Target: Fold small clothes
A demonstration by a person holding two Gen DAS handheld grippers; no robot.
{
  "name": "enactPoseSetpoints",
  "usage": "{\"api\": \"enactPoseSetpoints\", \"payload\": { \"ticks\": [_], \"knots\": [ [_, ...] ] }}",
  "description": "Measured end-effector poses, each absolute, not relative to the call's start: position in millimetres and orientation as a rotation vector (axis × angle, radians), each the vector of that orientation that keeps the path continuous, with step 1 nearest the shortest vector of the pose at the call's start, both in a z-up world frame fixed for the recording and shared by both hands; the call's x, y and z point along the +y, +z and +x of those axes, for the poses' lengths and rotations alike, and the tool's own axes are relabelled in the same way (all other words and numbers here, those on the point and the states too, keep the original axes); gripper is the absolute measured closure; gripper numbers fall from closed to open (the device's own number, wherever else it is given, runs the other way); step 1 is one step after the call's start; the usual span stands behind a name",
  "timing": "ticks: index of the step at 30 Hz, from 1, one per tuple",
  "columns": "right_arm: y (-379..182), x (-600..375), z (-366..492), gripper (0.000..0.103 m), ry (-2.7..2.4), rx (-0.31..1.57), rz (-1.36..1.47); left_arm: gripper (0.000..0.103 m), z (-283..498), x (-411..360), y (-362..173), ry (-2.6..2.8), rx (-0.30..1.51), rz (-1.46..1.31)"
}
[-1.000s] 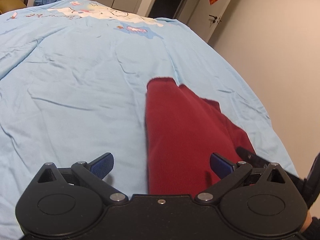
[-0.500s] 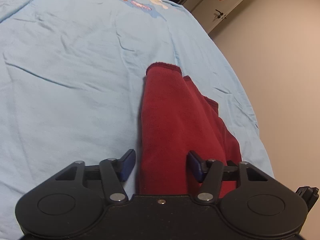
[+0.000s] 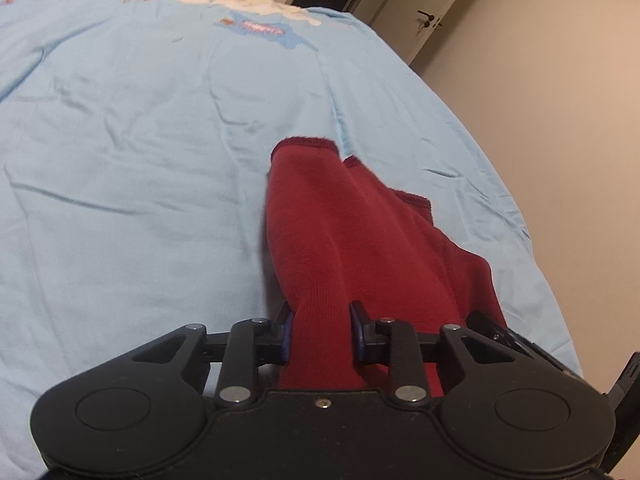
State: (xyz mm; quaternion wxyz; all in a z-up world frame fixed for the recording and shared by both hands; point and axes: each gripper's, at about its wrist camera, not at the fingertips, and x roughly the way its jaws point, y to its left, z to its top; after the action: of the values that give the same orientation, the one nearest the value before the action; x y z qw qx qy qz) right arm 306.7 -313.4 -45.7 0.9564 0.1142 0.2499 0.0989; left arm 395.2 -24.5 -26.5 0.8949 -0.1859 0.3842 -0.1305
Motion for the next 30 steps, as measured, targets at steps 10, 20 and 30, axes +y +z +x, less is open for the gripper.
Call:
{"api": "enactPoseSetpoints", "payload": {
  "ticks": [10, 20, 30],
  "knots": [
    [0.6, -288.0, 301.9, 0.088, 0.292, 0.389, 0.198, 0.079, 386.1, -27.5, 22.8, -0.289, 0.655, -0.240],
    [20.0, -221.0, 341.3, 0.088, 0.431, 0.371, 0.207, 0.079, 382.7, 28.4, 58.6, -0.139, 0.550, -0.150],
    [-6.5, -175.6, 368.5, 0.088, 0.436, 0.487, 0.177, 0.078, 384.6, 67.7, 25.2, -0.040, 0.627, -0.155]
  ]
}}
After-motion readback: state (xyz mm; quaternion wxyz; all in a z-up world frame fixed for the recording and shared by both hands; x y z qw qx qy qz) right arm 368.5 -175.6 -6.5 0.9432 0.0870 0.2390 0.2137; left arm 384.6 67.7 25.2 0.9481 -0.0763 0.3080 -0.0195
